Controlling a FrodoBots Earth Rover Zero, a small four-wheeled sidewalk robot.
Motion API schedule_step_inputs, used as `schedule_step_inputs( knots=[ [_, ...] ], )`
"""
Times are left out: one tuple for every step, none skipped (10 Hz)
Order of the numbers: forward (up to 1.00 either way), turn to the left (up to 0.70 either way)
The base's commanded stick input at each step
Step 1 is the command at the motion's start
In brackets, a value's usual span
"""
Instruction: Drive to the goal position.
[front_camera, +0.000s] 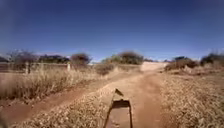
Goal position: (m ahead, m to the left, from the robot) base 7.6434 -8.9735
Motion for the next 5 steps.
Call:
schedule_step_inputs(
  knots=[
    [0.50, 0.00],
    [0.50, 0.00],
    [0.50, 0.00],
    [0.50, 0.00],
    [0.50, 0.00]
  ],
)
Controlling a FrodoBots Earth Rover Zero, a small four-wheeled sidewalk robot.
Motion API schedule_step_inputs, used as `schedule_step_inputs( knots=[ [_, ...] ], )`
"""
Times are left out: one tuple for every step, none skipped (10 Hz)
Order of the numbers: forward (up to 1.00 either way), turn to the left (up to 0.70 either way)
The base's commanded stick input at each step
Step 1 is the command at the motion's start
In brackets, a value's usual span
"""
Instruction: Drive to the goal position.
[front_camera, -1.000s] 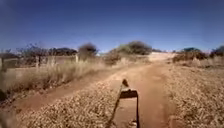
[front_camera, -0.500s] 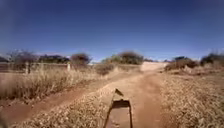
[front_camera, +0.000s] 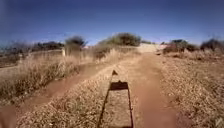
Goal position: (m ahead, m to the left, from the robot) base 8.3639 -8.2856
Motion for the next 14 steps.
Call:
schedule_step_inputs(
  knots=[
    [0.50, 0.00],
    [0.50, 0.00],
    [0.50, -0.29],
    [0.50, -0.50],
    [0.50, -0.50],
    [0.50, -0.50],
    [0.50, -0.50],
    [0.50, -0.44],
    [0.50, -0.28],
    [0.50, -0.12],
    [0.50, 0.00],
    [0.50, -0.28],
    [0.50, -0.50],
    [0.50, -0.01]
  ],
)
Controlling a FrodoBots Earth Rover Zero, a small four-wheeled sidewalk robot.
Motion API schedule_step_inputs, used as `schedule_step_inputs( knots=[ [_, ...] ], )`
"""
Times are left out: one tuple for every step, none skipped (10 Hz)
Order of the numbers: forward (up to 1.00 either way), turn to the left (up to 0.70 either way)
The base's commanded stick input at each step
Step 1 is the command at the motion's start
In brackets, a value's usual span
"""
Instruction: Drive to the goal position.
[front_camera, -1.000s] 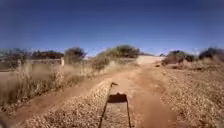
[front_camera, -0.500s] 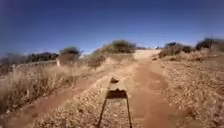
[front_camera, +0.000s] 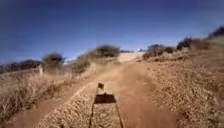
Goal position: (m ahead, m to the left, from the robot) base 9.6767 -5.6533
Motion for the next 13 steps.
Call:
schedule_step_inputs(
  knots=[
    [0.50, -0.11],
    [0.50, -0.29],
    [0.50, -0.48],
    [0.50, -0.10],
    [0.50, 0.00],
    [0.50, 0.00],
    [0.50, 0.00],
    [0.50, 0.00],
    [0.50, 0.00],
    [0.50, 0.00],
    [0.50, 0.00],
    [0.50, 0.00],
    [0.50, 0.00]
  ],
)
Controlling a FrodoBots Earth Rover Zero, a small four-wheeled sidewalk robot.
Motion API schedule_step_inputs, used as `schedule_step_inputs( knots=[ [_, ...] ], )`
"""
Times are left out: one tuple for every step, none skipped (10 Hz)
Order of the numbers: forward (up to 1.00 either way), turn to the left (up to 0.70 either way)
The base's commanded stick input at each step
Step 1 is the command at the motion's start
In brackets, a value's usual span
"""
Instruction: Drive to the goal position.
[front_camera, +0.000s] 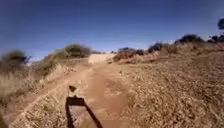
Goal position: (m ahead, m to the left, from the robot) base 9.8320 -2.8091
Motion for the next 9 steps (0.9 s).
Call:
schedule_step_inputs(
  knots=[
    [0.50, 0.00],
    [0.50, 0.00],
    [0.50, 0.09],
    [0.50, 0.26],
    [0.50, 0.44],
    [0.50, 0.50],
    [0.50, 0.50],
    [0.50, 0.50],
    [0.50, 0.50]
  ],
)
